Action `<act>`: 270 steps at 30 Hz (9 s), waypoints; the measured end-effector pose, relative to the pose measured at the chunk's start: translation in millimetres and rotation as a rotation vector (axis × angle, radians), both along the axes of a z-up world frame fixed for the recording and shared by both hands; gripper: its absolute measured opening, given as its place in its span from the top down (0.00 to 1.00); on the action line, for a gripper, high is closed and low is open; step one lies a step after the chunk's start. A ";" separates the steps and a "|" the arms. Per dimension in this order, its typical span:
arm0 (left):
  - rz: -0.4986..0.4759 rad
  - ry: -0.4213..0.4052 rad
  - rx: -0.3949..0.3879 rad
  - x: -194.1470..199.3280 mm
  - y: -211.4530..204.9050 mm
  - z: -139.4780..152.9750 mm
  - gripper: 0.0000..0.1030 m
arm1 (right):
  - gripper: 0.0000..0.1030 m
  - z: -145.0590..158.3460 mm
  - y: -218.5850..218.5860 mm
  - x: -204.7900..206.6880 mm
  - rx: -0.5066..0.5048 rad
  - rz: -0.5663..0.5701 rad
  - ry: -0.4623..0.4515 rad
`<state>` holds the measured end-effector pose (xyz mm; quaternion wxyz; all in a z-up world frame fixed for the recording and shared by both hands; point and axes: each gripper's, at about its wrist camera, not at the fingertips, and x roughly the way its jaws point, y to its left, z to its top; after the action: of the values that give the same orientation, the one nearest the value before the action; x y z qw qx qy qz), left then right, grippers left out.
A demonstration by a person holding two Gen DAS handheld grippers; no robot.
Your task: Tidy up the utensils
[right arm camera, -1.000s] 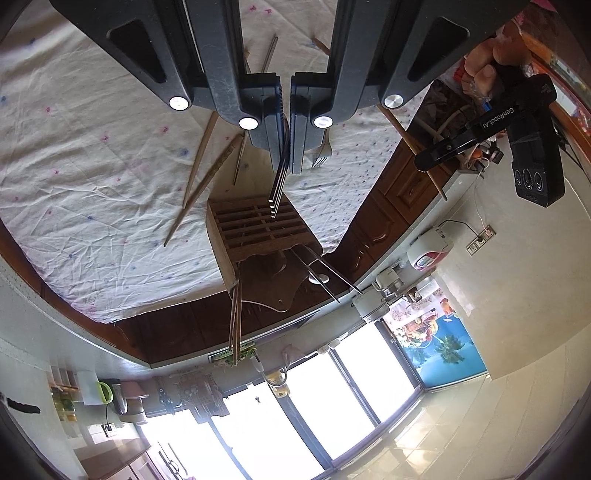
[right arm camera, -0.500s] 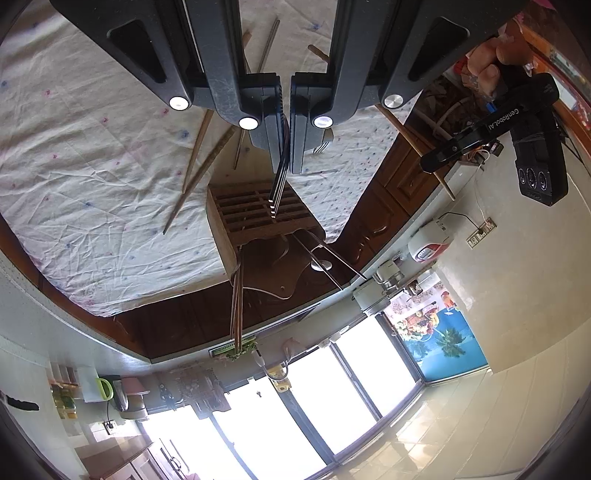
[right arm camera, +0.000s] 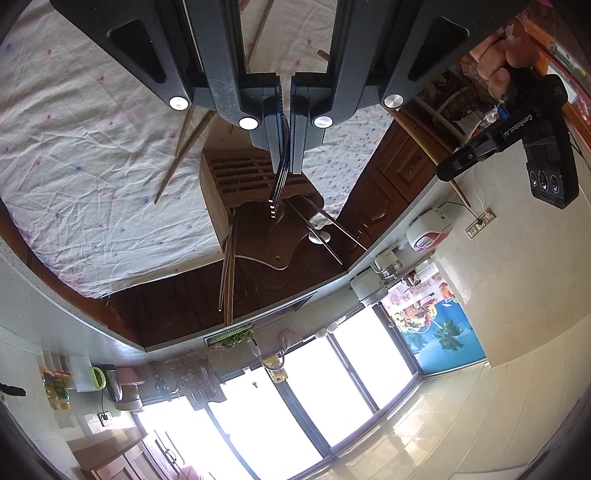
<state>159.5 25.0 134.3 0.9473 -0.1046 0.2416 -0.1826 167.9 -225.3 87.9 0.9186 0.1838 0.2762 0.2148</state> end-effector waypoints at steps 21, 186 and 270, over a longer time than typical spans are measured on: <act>0.137 -0.178 -0.039 112.9 -1.8 54.8 0.95 | 0.98 55.9 19.4 110.5 0.011 -0.032 -0.161; 0.336 -0.055 0.253 -140.4 -22.8 -129.0 0.00 | 0.00 -75.6 13.9 -155.7 -0.329 -0.219 -0.299; 0.370 -0.133 0.309 -163.5 -31.2 -123.6 0.00 | 0.00 -77.8 20.2 -178.6 -0.292 -0.156 -0.358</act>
<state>-3.9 -6.2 10.6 0.9831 0.0114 0.1806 0.0266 -10.6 -205.0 10.1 0.9835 0.0288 0.1218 0.1303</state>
